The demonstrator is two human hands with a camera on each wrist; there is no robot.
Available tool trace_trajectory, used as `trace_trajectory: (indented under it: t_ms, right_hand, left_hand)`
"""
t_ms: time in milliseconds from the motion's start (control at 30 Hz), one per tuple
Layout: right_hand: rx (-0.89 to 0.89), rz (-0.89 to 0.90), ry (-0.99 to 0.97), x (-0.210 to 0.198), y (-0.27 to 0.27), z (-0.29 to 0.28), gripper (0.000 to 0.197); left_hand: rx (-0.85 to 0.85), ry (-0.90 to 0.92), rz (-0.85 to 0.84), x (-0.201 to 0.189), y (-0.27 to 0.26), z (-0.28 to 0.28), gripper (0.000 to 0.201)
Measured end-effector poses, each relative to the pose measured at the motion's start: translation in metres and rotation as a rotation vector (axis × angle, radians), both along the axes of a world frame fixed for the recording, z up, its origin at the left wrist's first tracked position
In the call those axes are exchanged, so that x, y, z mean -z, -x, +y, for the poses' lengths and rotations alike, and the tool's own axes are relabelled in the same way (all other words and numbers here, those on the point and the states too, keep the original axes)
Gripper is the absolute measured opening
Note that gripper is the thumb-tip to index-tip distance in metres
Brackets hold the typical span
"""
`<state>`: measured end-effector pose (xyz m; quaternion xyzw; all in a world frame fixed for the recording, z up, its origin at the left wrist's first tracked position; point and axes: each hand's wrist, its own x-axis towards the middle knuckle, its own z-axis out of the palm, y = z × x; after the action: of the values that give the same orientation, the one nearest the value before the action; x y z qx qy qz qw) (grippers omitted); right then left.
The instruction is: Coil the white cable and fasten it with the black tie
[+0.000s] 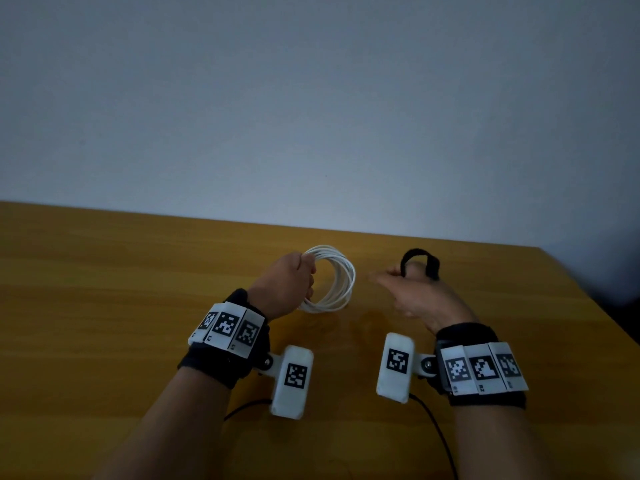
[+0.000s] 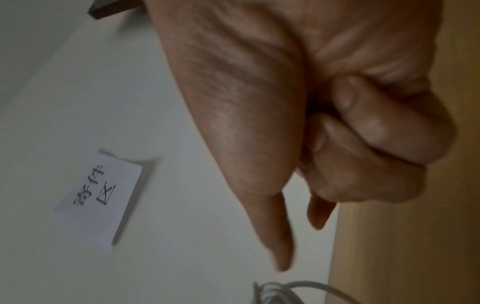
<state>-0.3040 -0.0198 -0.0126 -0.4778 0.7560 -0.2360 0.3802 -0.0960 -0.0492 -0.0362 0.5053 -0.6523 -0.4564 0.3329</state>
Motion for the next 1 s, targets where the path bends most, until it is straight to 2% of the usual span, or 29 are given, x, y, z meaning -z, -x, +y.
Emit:
trace_trajectory:
  t_ms: [100, 133, 167, 233, 300, 400, 433, 533, 567, 600, 700, 767, 1000]
  right_hand:
    - [-0.001, 0.014, -0.088, -0.001, -0.005, 0.007, 0.076]
    - [-0.009, 0.015, -0.086, -0.001, -0.006, 0.007, 0.080]
    - [-0.033, 0.021, -0.062, -0.003, -0.008, 0.008, 0.074]
    - [-0.086, 0.021, 0.019, -0.005, -0.009, 0.010, 0.048]
    - [-0.103, -0.015, 0.051, -0.005, -0.007, 0.010, 0.039]
    - [-0.063, -0.097, 0.031, -0.006, -0.002, 0.009, 0.036]
    - [-0.060, -0.110, 0.018, -0.008, -0.001, 0.010, 0.039]
    - [-0.104, -0.101, 0.033, -0.009, 0.000, 0.010, 0.079]
    - [-0.108, -0.101, 0.039, -0.009, -0.001, 0.010, 0.082]
    - [-0.109, -0.103, 0.047, -0.008, -0.002, 0.010, 0.075]
    - [-0.111, -0.083, 0.094, -0.005, -0.003, 0.010, 0.038]
    - [-0.115, -0.043, 0.118, -0.003, -0.001, 0.006, 0.023]
    - [-0.220, 0.053, 0.162, -0.001, 0.001, -0.001, 0.035]
  left_hand:
    - [0.003, 0.001, 0.006, -0.001, 0.000, 0.000, 0.037]
    - [0.001, -0.001, 0.007, -0.001, 0.000, 0.000, 0.037]
    - [0.000, -0.002, 0.004, -0.001, 0.000, 0.000, 0.037]
    - [0.003, -0.005, -0.005, 0.000, 0.000, 0.000, 0.036]
    - [0.000, -0.006, -0.010, 0.000, 0.000, 0.000, 0.036]
    - [-0.001, -0.003, -0.010, -0.002, 0.000, 0.000, 0.036]
    - [-0.001, -0.004, -0.009, -0.002, 0.000, 0.000, 0.037]
    - [0.000, -0.009, 0.005, -0.003, 0.001, 0.001, 0.037]
    - [0.003, -0.009, 0.008, -0.003, 0.001, 0.001, 0.037]
    - [0.007, -0.007, 0.006, -0.003, 0.001, 0.001, 0.037]
    - [0.008, -0.010, 0.005, -0.003, 0.000, 0.001, 0.037]
    - [0.006, -0.010, 0.003, -0.002, 0.000, 0.000, 0.037]
    - [0.012, -0.008, 0.004, -0.002, -0.001, 0.001, 0.037]
